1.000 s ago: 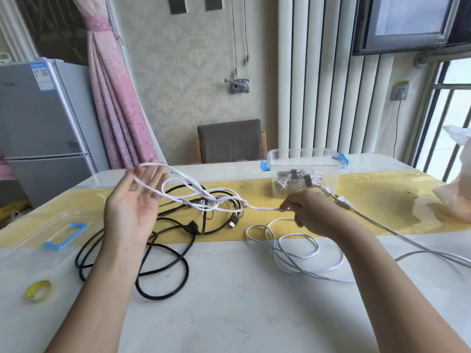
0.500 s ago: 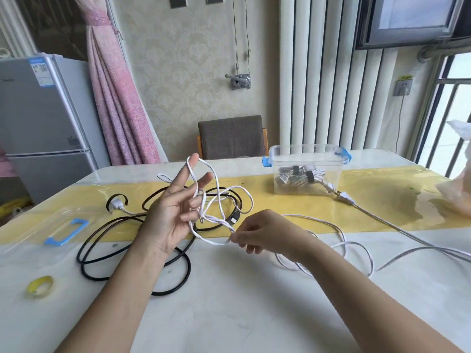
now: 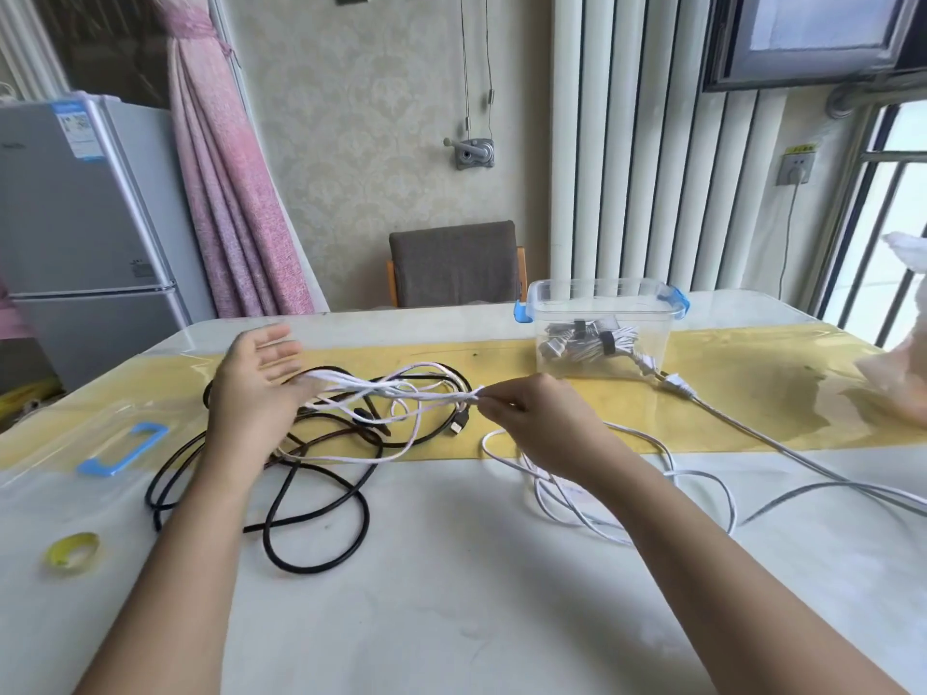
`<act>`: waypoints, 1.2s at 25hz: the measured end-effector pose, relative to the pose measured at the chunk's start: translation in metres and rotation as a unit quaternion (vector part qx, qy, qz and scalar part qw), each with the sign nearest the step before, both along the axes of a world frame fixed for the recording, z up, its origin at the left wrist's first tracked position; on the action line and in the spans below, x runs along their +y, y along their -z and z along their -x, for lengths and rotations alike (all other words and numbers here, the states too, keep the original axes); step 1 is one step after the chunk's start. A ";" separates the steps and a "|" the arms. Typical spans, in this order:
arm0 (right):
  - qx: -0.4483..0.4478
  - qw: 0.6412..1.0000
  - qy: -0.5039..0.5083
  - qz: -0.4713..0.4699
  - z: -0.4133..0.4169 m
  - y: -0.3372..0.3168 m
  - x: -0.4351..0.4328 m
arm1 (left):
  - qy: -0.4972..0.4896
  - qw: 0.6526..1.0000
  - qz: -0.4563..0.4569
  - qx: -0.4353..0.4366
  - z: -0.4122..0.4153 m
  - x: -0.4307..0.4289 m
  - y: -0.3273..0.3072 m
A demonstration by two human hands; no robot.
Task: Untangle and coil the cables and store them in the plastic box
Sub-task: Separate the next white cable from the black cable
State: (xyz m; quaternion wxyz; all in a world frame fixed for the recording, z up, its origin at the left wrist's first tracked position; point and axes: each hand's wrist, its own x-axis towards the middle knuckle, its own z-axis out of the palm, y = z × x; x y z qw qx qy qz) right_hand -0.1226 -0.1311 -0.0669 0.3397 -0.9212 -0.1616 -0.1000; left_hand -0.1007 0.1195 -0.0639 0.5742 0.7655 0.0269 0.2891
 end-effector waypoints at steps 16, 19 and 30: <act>-0.017 0.987 -0.010 -0.157 -0.008 0.006 -0.001 | 0.122 0.936 -0.323 -0.070 0.018 -0.090 0.034; 0.001 0.979 0.023 -0.204 -0.009 0.004 -0.004 | 0.021 0.919 -0.392 -0.038 0.009 -0.090 0.044; 0.031 0.937 0.082 -0.339 -0.020 -0.002 -0.038 | -0.091 0.834 -0.540 0.064 -0.010 -0.058 0.042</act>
